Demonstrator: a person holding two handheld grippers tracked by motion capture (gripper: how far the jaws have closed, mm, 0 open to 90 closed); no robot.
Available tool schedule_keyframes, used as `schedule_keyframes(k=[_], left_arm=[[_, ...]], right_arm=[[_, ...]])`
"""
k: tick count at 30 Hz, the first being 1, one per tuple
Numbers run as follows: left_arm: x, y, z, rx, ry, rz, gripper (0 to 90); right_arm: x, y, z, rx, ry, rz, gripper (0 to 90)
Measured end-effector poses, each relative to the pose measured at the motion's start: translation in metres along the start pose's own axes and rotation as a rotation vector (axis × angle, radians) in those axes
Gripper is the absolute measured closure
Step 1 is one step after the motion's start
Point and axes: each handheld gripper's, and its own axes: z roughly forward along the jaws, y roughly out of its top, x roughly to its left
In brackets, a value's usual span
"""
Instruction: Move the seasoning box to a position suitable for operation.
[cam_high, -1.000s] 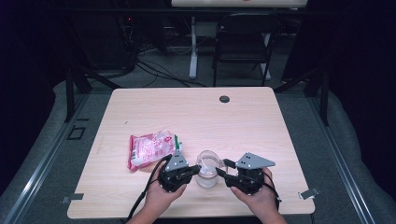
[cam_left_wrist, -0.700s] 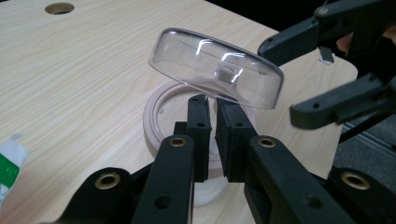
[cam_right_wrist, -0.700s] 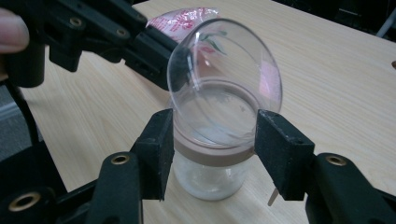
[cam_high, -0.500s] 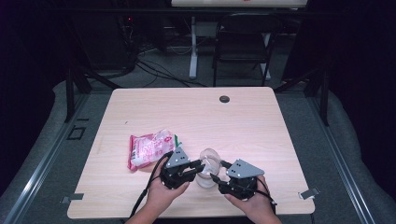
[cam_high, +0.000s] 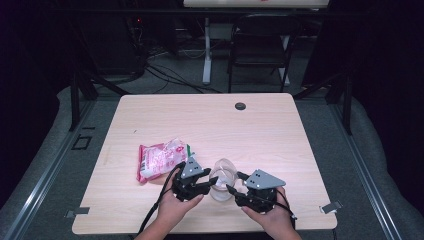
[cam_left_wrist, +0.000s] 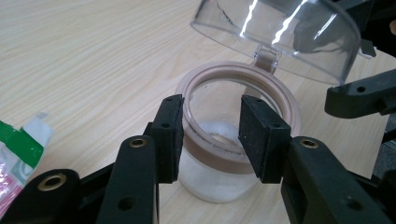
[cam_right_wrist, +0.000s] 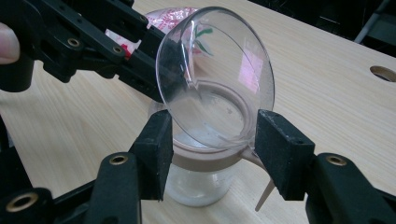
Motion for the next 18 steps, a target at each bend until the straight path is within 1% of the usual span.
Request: schedule_keyframes(k=[3, 4, 9, 10, 12, 18], left_arm=[[0.0, -0.001, 0.001, 0.011, 0.001, 0.003, 60.6], [0.0, -0.002, 0.002, 0.002, 0.003, 0.001, 60.7], [0.0, -0.003, 0.001, -0.005, 0.004, 0.011, 62.0], [0.0, -0.004, 0.001, -0.011, 0.004, 0.002, 62.6], [0.0, -0.005, 0.001, -0.016, 0.003, 0.002, 63.5], [0.0, -0.005, 0.001, -0.023, 0.003, 0.005, 63.6]], right_arm=[[0.0, 0.0, 0.0, 0.0, -0.002, 0.002, 47.3], [-0.001, 0.0, 0.0, -0.002, 0.0, 0.003, 47.7], [-0.002, -0.001, -0.002, -0.005, -0.007, 0.009, 48.3], [-0.004, -0.001, -0.002, -0.008, -0.009, 0.012, 48.5], [-0.004, -0.002, -0.003, -0.007, -0.011, 0.015, 48.5], [-0.011, -0.004, -0.008, -0.024, -0.016, 0.043, 48.8]])
